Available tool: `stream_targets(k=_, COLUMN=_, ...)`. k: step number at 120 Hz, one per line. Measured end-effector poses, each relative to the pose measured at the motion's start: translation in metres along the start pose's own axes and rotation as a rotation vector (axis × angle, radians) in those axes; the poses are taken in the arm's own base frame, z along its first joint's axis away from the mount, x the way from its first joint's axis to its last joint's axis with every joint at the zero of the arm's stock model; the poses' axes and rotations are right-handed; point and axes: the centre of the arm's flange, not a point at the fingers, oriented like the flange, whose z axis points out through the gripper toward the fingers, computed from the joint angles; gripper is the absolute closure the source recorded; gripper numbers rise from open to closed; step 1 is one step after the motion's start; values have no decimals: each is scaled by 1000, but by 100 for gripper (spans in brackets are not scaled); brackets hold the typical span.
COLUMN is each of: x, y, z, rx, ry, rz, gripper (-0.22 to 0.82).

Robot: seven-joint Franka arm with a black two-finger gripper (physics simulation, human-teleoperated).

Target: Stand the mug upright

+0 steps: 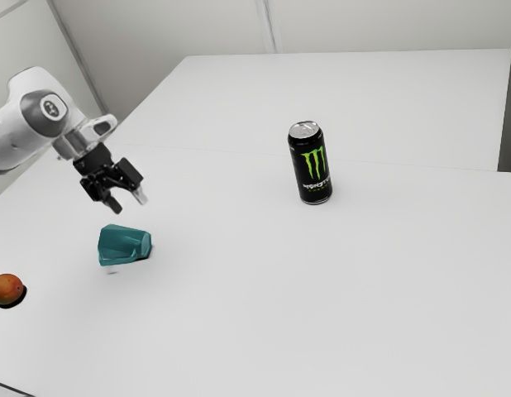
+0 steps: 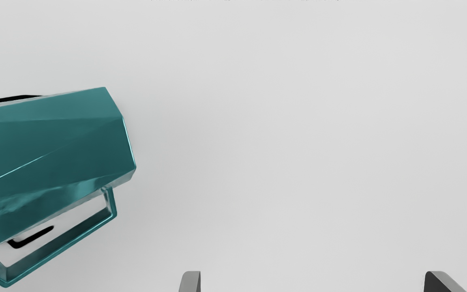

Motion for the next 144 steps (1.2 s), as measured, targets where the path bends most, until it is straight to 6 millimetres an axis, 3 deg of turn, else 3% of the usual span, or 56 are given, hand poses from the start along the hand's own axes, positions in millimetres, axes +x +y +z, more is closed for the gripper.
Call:
stream_targets(k=9, x=-7, y=-42, z=-2, rx=-52, ry=22, rz=-31, gripper=0)
stream_targets(k=19, x=-32, y=-110, z=-16, rx=-95, ry=73, rz=-106, gripper=0)
stream_targets(k=26, x=-46, y=-139, z=-21, rx=-114, ry=96, rz=-129, gripper=0)
stream_targets(k=39, x=-49, y=-160, z=-16, rx=-145, ry=101, rz=-106, gripper=0)
stream_targets(k=74, x=-33, y=-219, z=2, rx=-262, ry=145, rz=-13, gripper=0)
stream_targets(k=96, x=-21, y=-236, z=21, rx=-328, ry=178, rz=61, gripper=0)
stream_targets(k=125, x=-2, y=-232, z=62, rx=-438, ry=181, rz=145, gripper=0)
stream_targets(k=144, x=2, y=-223, z=71, rx=-490, ry=181, rz=191, gripper=1)
